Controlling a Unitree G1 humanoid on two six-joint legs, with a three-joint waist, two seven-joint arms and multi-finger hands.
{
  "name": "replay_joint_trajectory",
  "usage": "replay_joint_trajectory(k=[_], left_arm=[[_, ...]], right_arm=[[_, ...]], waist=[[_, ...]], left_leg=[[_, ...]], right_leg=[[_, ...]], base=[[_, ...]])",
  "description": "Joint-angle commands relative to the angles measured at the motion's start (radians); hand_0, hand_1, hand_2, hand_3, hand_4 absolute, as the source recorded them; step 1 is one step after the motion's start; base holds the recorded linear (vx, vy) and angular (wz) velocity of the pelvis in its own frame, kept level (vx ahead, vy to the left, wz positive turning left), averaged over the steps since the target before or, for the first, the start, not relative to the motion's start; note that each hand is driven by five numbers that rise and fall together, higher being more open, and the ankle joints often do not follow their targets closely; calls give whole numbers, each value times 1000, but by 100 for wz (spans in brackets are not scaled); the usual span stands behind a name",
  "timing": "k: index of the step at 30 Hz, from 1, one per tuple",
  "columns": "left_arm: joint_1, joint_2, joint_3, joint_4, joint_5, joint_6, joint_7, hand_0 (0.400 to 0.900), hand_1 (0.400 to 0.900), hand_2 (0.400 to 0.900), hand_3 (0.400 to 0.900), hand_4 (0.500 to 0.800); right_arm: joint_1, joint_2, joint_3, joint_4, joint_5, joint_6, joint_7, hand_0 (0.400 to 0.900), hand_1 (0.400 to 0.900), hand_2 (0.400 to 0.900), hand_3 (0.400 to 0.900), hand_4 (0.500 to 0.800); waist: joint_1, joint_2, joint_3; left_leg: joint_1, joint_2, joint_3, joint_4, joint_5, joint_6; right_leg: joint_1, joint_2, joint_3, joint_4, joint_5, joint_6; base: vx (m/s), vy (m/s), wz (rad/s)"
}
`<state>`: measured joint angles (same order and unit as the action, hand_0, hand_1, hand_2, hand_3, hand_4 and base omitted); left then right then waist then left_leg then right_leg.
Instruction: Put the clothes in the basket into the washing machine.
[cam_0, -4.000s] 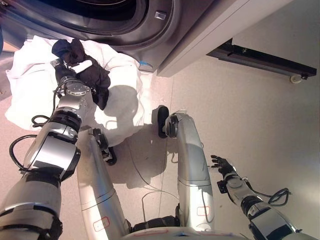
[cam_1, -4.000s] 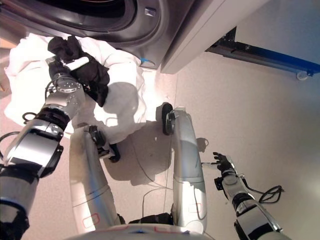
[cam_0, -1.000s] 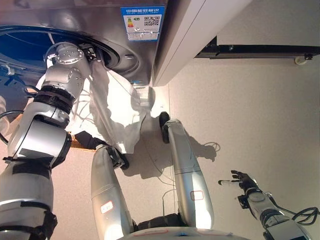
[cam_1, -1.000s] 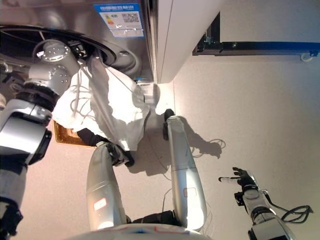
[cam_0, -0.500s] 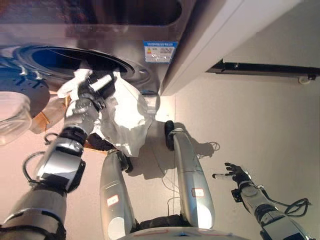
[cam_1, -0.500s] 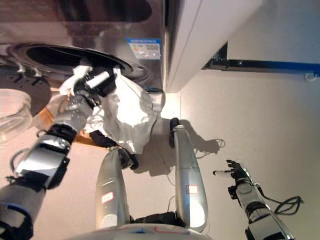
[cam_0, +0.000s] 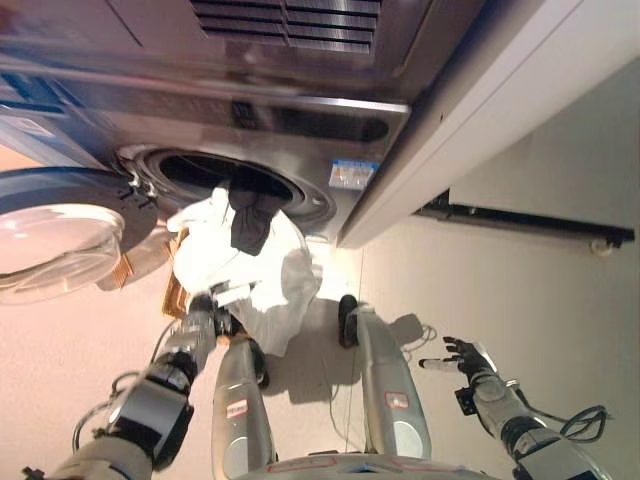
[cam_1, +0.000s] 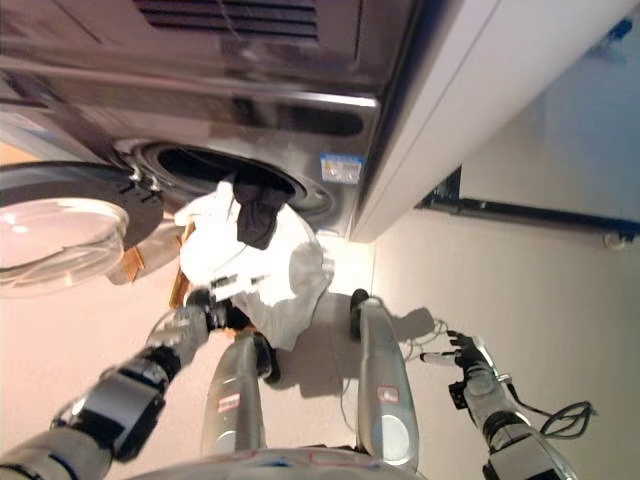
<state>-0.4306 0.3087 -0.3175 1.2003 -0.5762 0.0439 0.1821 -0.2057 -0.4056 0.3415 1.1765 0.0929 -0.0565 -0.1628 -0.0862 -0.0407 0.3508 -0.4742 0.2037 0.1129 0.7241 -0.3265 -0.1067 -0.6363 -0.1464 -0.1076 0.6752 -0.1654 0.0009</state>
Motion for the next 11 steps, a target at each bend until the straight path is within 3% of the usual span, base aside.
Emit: replay_joint_trajectory(k=[1, 8, 11], left_arm=[[75, 30, 17, 43, 72, -28, -34, 900, 900, 900, 900, 800], [259, 1, 147, 133, 187, 26, -84, 900, 900, 900, 900, 800], [300, -9, 171, 136, 210, 36, -67, 900, 900, 900, 900, 800]], right_arm=[[66, -9, 1, 33, -83, 9, -6, 900, 900, 900, 900, 800], [109, 33, -27, 67, -176, 13, 17, 900, 900, 900, 900, 800], [124, 49, -33, 81, -206, 24, 30, 900, 900, 900, 900, 800]], waist=[[35, -33, -62], [89, -28, -169], [100, -22, -217]], left_leg=[[61, -10, -30, -158, 112, 47], [285, -61, -1, -383, 167, 32], [363, -87, 14, -494, 197, 35]], right_leg=[[214, -111, 9, -184, 31, 76], [472, -117, -70, -427, 82, 108], [544, -112, -88, -508, 112, 125]], base=[[124, -36, 13], [146, -5, 13], [136, 47, 9]])
